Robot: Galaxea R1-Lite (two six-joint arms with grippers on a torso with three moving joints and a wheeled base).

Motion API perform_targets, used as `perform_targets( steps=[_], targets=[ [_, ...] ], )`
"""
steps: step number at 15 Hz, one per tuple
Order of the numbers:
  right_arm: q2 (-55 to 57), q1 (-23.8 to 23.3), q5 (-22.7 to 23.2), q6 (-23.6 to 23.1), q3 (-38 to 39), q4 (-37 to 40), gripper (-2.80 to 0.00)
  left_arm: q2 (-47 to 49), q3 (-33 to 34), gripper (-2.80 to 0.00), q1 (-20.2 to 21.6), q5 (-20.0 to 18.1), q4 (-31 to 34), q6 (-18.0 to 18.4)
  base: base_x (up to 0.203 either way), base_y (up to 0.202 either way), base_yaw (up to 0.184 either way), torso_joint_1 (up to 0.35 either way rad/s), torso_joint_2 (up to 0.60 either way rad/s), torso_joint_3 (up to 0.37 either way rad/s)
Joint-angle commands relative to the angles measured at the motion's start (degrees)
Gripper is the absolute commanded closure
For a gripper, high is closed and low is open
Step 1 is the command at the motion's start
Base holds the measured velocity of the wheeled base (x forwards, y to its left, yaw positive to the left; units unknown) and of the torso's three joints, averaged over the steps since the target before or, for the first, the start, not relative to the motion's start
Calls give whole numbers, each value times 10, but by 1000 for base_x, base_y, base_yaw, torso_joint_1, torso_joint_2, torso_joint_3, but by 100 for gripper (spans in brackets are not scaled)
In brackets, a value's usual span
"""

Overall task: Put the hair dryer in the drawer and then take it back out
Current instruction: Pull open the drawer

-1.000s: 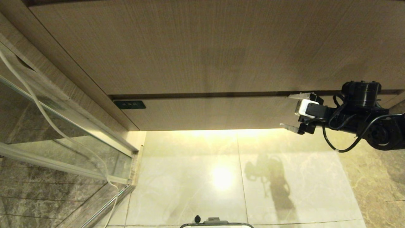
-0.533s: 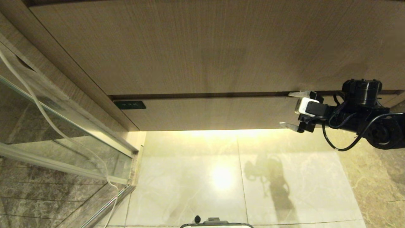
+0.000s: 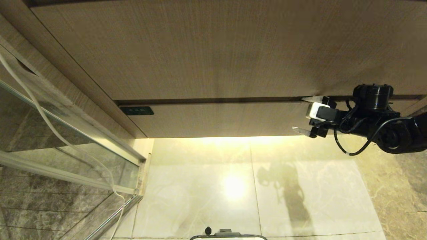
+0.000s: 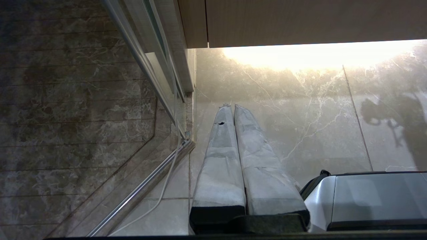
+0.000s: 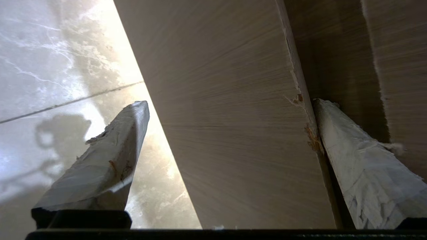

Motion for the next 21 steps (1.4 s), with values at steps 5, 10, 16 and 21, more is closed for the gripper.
perform_targets(
  steps=[5,10,16,21],
  targets=[
    [28,0,-36,3,-18,51,-280,0,0,0,0,0,0,0,0,0,0,0,0,0],
    [16,-2,-38,6,-16,106,-280,0,0,0,0,0,0,0,0,0,0,0,0,0],
    [10,-3,-43,5,-5,131,-280,0,0,0,0,0,0,0,0,0,0,0,0,0],
    [10,-2,-61,6,-2,137,-280,0,0,0,0,0,0,0,0,0,0,0,0,0]
  ],
)
